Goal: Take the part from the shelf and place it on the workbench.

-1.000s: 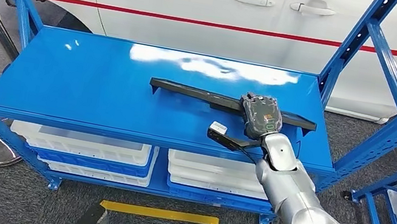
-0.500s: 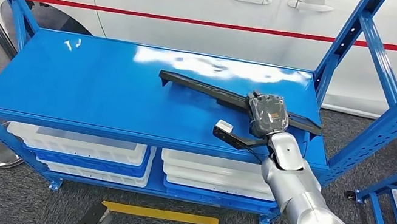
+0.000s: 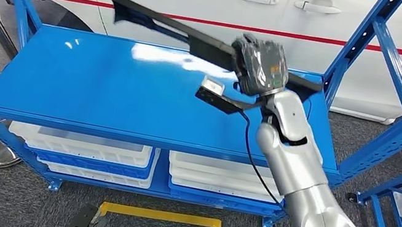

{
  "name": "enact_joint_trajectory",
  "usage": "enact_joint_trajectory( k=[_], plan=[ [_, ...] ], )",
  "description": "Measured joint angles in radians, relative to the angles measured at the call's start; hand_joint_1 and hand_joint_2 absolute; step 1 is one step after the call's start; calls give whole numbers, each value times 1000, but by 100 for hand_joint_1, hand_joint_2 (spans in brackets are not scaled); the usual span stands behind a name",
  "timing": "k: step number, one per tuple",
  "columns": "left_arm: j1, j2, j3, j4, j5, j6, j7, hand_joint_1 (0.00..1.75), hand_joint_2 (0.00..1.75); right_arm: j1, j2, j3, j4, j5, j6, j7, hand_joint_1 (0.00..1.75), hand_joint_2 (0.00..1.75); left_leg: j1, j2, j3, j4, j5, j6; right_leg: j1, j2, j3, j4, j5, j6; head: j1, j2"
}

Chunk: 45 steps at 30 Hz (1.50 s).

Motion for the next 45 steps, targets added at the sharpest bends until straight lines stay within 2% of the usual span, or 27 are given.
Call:
enact_joint_trajectory(
  k=[2,3,4,6,7,9,12,14,16,17,18,19,20,21,23,24,27,29,32,33,34,35,36,38,40,43,45],
  plan=[
    [8,-2,0,0,2,-18,1,0,0,-38,8,43,-68,-27,51,20,175,175,-1,1,-1,2,-1,2,-1,-1,-55,124,-49,4,0,0],
    [12,-4,0,0,2,-23,1,0,0,-50,11,63,-94,-36,64,27,175,175,0,0,0,4,-3,2,-1,-1,-66,148,-47,5,0,0],
    [15,-5,0,0,3,-26,1,0,0,-58,12,81,-116,-42,71,32,175,175,0,-1,0,7,-5,1,-2,-1,-57,131,-25,5,0,0],
    [20,-10,0,0,3,-31,2,0,0,-71,14,108,-151,-55,75,37,175,175,2,-6,0,20,-15,-5,-2,-2,3,7,44,2,0,0],
    [21,-13,0,0,3,-34,1,0,0,-78,15,119,-164,-65,75,39,175,175,1,-8,-3,29,-20,-10,0,-2,32,-54,65,-1,0,0],
    [25,-17,-1,0,3,-43,0,0,0,-91,18,136,-181,-93,82,42,175,175,-2,-10,-10,40,-26,-20,5,-1,56,-107,69,-11,0,0],
    [32,-23,-3,0,2,-56,-4,0,0,-112,23,152,-197,-145,107,50,175,175,-2,-8,-13,46,-32,-34,4,1,57,-114,71,-27,0,0],
    [36,-26,-4,0,2,-60,-5,0,0,-132,29,160,-207,-174,123,55,175,175,1,-7,-37,103,-70,-45,-1,1,61,-122,75,-38,0,0],
    [40,-27,-4,0,2,-62,-5,0,0,-148,35,167,-216,-187,132,58,175,175,4,-5,-97,235,-133,-55,0,0,63,-123,75,-44,-1,0],
    [42,-28,-4,0,1,-62,-5,0,0,-152,37,171,-219,-190,134,60,175,175,5,-5,-127,296,-153,-57,1,0,63,-123,74,-44,-1,0],
    [44,-28,-4,0,1,-62,-5,0,0,-153,38,175,-222,-192,137,61,175,175,6,-4,-144,326,-155,-58,2,0,64,-122,74,-45,-1,0],
    [46,-28,-4,0,1,-63,-5,0,0,-154,39,178,-223,-193,139,62,175,175,6,-4,-141,315,-137,-57,3,1,65,-122,73,-45,-1,0],
    [47,-28,-5,0,1,-63,-5,0,0,-154,39,181,-226,-194,140,62,175,175,6,-4,-119,265,-103,-53,4,1,67,-121,72,-44,-1,0],
    [48,-28,-5,0,2,-63,-5,0,0,-155,40,182,-229,-194,141,63,175,175,5,-4,-84,189,-65,-48,5,1,69,-121,70,-43,-1,0],
    [47,-28,-5,0,2,-64,-5,0,0,-160,41,184,-234,-200,141,63,175,175,0,-5,-27,68,-22,-36,7,1,70,-121,70,-37,-1,0],
    [47,-28,-5,0,4,-65,-5,0,0,-162,41,184,-235,-207,142,64,175,175,-4,-6,-15,41,-18,-31,8,1,69,-122,70,-32,-1,0],
    [50,-27,-5,0,14,-70,-9,0,0,-163,43,190,-244,-246,145,63,175,175,-4,-5,-11,27,-14,-19,7,1,69,-127,72,-15,-1,0],
    [51,-27,-5,0,23,-76,-17,0,0,-164,44,194,-254,-274,144,58,175,175,1,-4,-4,14,-6,-7,8,0,52,-86,42,-7,0,0],
    [51,-26,-5,0,36,-81,-30,0,131,-158,44,205,-260,-307,143,48,175,175,2,-3,-2,10,-4,1,7,0,-38,98,-46,-1,0,0],
    [52,-25,-5,0,40,-82,-34,0,175,-152,44,211,-260,-315,143,45,175,175,1,-3,-2,11,-5,2,7,0,-61,142,-55,0,0,0],
    [52,-24,-5,0,42,-83,-38,0,175,-148,44,216,-260,-323,143,41,175,175,1,-4,-2,14,-6,1,7,0,-69,150,-46,1,0,0],
    [53,-23,-5,-1,43,-84,-43,0,175,-144,44,222,-261,-328,142,38,175,175,1,-4,-2,17,-9,1,7,-1,-56,119,-18,0,0,0],
    [53,-22,-5,-1,41,-83,-47,0,175,-143,44,228,-264,-331,141,36,175,175,1,-5,-2,22,-12,-1,7,-1,-26,55,22,-2,0,0],
    [52,-22,-9,-3,32,-75,-54,0,175,-142,45,241,-271,-334,138,34,175,175,-1,-6,-6,34,-20,-8,9,-1,33,-71,71,-11,0,0],
    [52,-21,-18,-4,17,-61,-57,0,175,-137,47,256,-276,-334,132,33,175,175,-4,-6,-12,39,-23,-18,13,0,51,-114,76,-20,0,0],
    [53,-21,-34,-4,-1,-44,-56,0,175,-127,48,271,-281,-334,126,34,175,175,-4,-5,-13,40,-26,-32,13,1,51,-119,82,-34,-1,0],
    [55,-21,-42,-4,-8,-37,-52,0,175,-123,49,280,-286,-334,122,34,175,175,-1,-4,-36,93,-62,-43,8,-1,55,-126,85,-43,-1,0]
  ],
)
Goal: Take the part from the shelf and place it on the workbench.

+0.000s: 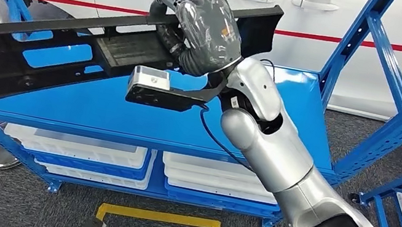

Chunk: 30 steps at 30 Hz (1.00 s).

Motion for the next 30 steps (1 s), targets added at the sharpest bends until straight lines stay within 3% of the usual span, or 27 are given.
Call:
enact_joint_trajectory(
  k=[2,4,5,6,8,10,14,16,18,19,20,21,23,25,28,30],
  plan=[
    [6,0,-10,0,-7,7,6,0,175,11,1,9,-4,0,-7,-1,175,175,3,1,-58,125,-61,-10,-1,-1,2,-2,0,-4,0,0],
    [15,0,-18,0,-11,14,11,0,175,32,1,19,-5,2,-13,-3,175,175,5,1,-103,218,-86,-12,0,-1,2,-2,-1,-5,0,0],
    [20,0,-21,0,-10,16,12,0,175,44,1,24,-5,4,-15,-7,175,175,5,1,-102,213,-72,-11,1,0,3,-1,-1,-6,0,0],
    [23,0,-23,0,-8,18,13,0,175,52,2,27,-5,6,-19,-11,175,175,4,1,-81,168,-42,-6,2,0,4,-1,-1,-6,0,0],
    [23,1,-27,0,-5,20,12,0,175,60,4,30,-7,8,-30,-19,175,175,0,1,-11,26,20,8,4,1,5,-1,-1,-4,0,0],
    [21,3,-29,0,-3,20,11,0,175,63,5,31,-9,9,-38,-22,175,175,-6,2,29,-57,42,18,6,1,4,-1,-1,3,0,0],
    [24,2,-31,0,7,20,13,0,175,72,6,35,-13,10,-43,-25,175,175,-3,3,38,-80,51,33,7,0,2,7,-10,24,0,0],
    [20,1,-31,0,22,20,22,0,175,74,6,36,-20,11,-47,-30,175,175,2,5,41,-89,58,41,6,-1,-36,92,-64,31,1,0],
    [18,1,-31,0,34,20,34,0,175,83,6,36,-26,11,-50,-33,175,175,2,5,40,-89,59,44,5,-1,-97,224,-127,35,1,0],
    [18,0,-31,0,38,21,37,0,175,88,6,38,-28,11,-50,-34,175,175,2,5,39,-88,58,44,4,-1,-115,260,-134,37,1,0],
    [18,-2,-31,0,41,22,40,0,175,93,6,40,-32,11,-50,-34,175,175,2,4,39,-86,58,44,3,-1,-116,263,-123,37,1,0],
    [18,-4,-31,0,45,24,42,0,175,96,7,43,-36,11,-50,-35,175,175,2,4,39,-83,56,42,2,-1,-98,226,-95,37,1,0],
    [18,-10,-31,0,48,27,44,0,175,96,9,47,-45,11,-50,-35,175,175,1,2,37,-73,49,36,0,-2,-29,92,-34,34,1,0],
    [17,-14,-31,0,48,31,45,0,175,97,12,50,-53,11,-50,-36,175,175,-2,1,33,-63,42,26,3,-2,10,12,-12,26,0,0],
    [16,-16,-31,0,49,31,45,0,175,98,14,53,-58,11,-49,-37,175,175,-1,2,30,-58,38,11,6,0,10,4,-12,11,0,0],
    [16,-17,-31,0,51,32,45,0,175,97,16,53,-63,6,-50,-40,175,175,2,2,12,-17,9,0,2,-1,13,-1,-9,1,0,0]
  ],
)
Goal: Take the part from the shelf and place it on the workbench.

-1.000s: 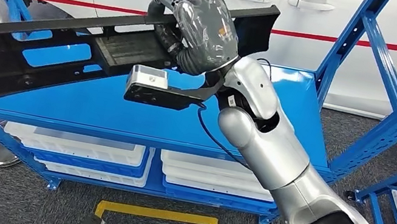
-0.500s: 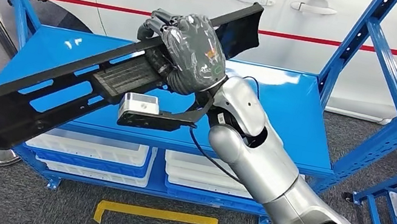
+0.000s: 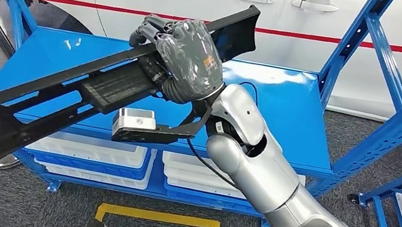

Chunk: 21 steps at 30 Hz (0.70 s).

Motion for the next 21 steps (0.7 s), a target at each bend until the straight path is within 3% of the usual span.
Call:
enact_joint_trajectory(
  k=[3,4,5,6,8,10,13,15,18,19,20,21],
  plan=[
    [1,-2,0,0,3,3,7,0,175,1,4,2,-10,-14,-1,-6,175,175,4,0,-82,183,-90,-14,-2,-1,1,-1,0,-8,0,0],
    [2,-3,0,0,3,4,12,0,175,2,4,4,-13,-18,-2,-8,175,175,5,0,-105,231,-103,-15,-1,-1,1,-1,0,-8,0,0],
    [3,-4,0,0,4,6,17,0,175,3,5,6,-17,-22,-4,-9,175,175,5,0,-112,245,-98,-15,-1,-1,1,-1,-1,-8,0,0],
    [3,-5,0,0,5,7,22,0,175,4,5,7,-22,-27,-8,-10,175,175,5,0,-100,216,-73,-13,-1,0,2,0,-1,-8,0,0],
    [0,-5,0,0,8,7,31,0,175,2,6,8,-37,-39,-19,-12,175,175,3,0,-33,77,-5,-4,0,1,5,0,-3,-6,0,0],
    [-4,-4,0,0,10,8,38,0,175,0,7,8,-55,-50,-31,-13,175,175,-2,-1,18,-29,28,7,2,2,5,0,-3,1,0,0],
    [-8,-4,0,0,11,8,43,0,175,-2,7,8,-71,-56,-35,-14,175,175,-4,-2,27,-52,31,21,3,1,6,-4,-2,18,0,0],
    [-10,-4,0,0,11,8,44,0,175,-4,7,8,-79,-57,-36,-14,175,175,1,0,32,-65,39,34,4,0,-4,22,-23,28,0,0],
    [-12,-4,0,0,12,8,45,0,175,-4,6,8,-84,-60,-37,-14,175,175,2,3,33,-70,43,43,3,-1,-83,192,-114,37,0,0],
    [-12,-4,0,0,11,8,47,0,175,-1,5,8,-84,-60,-37,-14,175,175,1,3,33,-69,43,43,3,-1,-109,246,-131,40,0,0],
    [-12,-4,0,0,11,8,50,0,175,1,4,8,-84,-61,-37,-14,175,175,1,3,32,-67,43,43,2,-1,-122,270,-131,41,0,0],
    [-12,-4,0,0,10,8,54,0,175,1,3,8,-85,-61,-37,-14,175,175,1,2,32,-65,42,43,1,-1,-114,254,-110,41,0,0]
  ],
)
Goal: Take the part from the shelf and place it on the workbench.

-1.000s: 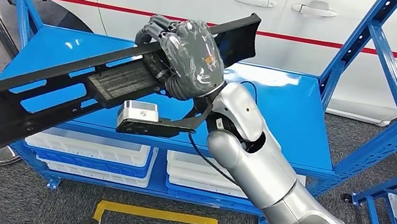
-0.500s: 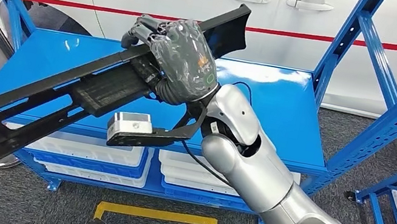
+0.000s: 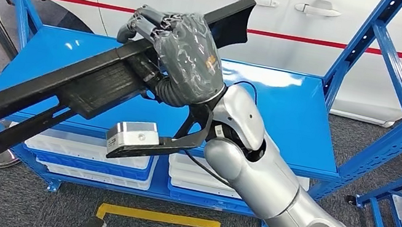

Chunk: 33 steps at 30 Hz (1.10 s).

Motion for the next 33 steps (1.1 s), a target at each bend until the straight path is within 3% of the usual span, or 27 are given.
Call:
enact_joint_trajectory(
  k=[2,4,7,9,11,13,14,15,16,18,20,23,24,25,27,29,30,31,33],
  plan=[
    [-2,0,0,0,-1,0,6,0,175,0,-1,0,-2,0,0,0,175,175,0,-1,-1,9,-6,-4,-2,0,60,-123,67,-3,0,0],
    [-5,-1,0,0,-2,0,9,0,175,-1,-1,0,-6,0,-1,0,175,175,-3,-3,-7,22,-12,-12,0,-1,108,-226,102,-10,0,0],
    [-9,-2,0,0,-3,0,15,0,175,-1,-1,0,-9,0,-2,0,175,175,-6,-3,-13,26,-12,-27,2,2,112,-245,107,-25,0,0],
    [-11,-2,0,0,-4,-2,18,0,175,-1,-1,0,-10,0,-2,0,175,175,-5,-2,-22,44,-30,-36,-2,0,111,-252,115,-38,-1,0],
    [-11,-2,0,0,-7,-3,20,0,175,-1,-1,0,-12,0,-4,0,175,175,-1,-2,-59,136,-91,-48,-5,-2,108,-257,121,-47,-1,0],
    [-11,-2,0,0,-9,-3,21,0,175,1,-1,0,-12,1,-4,0,175,175,3,-2,-111,269,-154,-56,-5,-3,100,-255,126,-50,-1,0],
    [-11,-2,0,0,-10,-3,21,0,175,3,-1,0,-12,2,-4,0,175,175,4,-2,-123,304,-164,-58,-4,-3,96,-254,128,-50,-1,0],
    [-11,-2,0,0,-10,-3,22,0,175,4,-1,0,-12,4,-4,0,175,175,4,-2,-116,301,-154,-57,-4,-3,93,-253,130,-49,-1,0],
    [-11,-2,-1,0,-10,-3,22,0,175,4,-1,0,-12,5,-5,0,175,175,4,-2,-88,254,-128,-55,-4,-3,91,-251,131,-48,-1,0],
    [-14,-2,-2,0,-10,-4,23,0,175,4,-1,0,-13,8,-6,0,175,175,2,-2,-7,109,-72,-47,-3,-3,89,-250,135,-42,-1,0],
    [-17,-2,-3,0,-11,-4,23,0,175,4,-1,0,-14,10,-7,0,175,175,-3,-3,33,27,-51,-37,-1,-3,85,-250,142,-32,-1,0],
    [-17,-2,-4,0,-11,-6,24,0,175,4,-2,0,-15,10,-9,0,175,175,-6,-3,29,15,-37,-20,-2,-2,81,-253,151,-12,-1,0],
    [-18,-3,-5,0,-12,-7,25,0,175,4,-2,0,-15,10,-10,1,175,175,-4,-1,27,10,-29,-12,-2,-2,76,-243,139,-7,-1,0],
    [-19,-4,-5,0,-12,-8,25,0,175,4,-3,0,-15,10,-11,1,175,175,-1,1,23,4,-21,-5,-2,-2,65,-215,112,-3,-1,0],
    [-22,-4,-5,0,-12,-8,28,0,175,7,-5,0,-15,10,-13,1,175,175,-1,3,9,2,-8,5,-3,-2,20,-100,29,2,0,0],
    [-21,-5,-5,0,-11,-8,31,0,175,13,-8,0,-14,10,-13,1,175,175,-3,4,-8,5,1,7,-3,-2,-16,12,-25,5,0,0],
    [-21,-5,-5,0,-11,-8,32,0,175,17,-9,0,-14,10,-14,1,175,175,-4,4,-16,8,5,6,-3,-2,-12,24,-24,5,0,0],
    [-20,-5,-5,0,-11,-8,32,0,175,19,-11,0,-14,10,-14,1,175,175,-4,4,-23,12,8,5,-3,-2,13,-3,-6,4,0,0],
    [-21,-5,-6,0,-11,-8,33,0,175,20,-12,0,-15,11,-14,1,175,175,-5,3,-35,21,11,1,-2,-2,103,-137,39,-2,0,0]
  ],
)
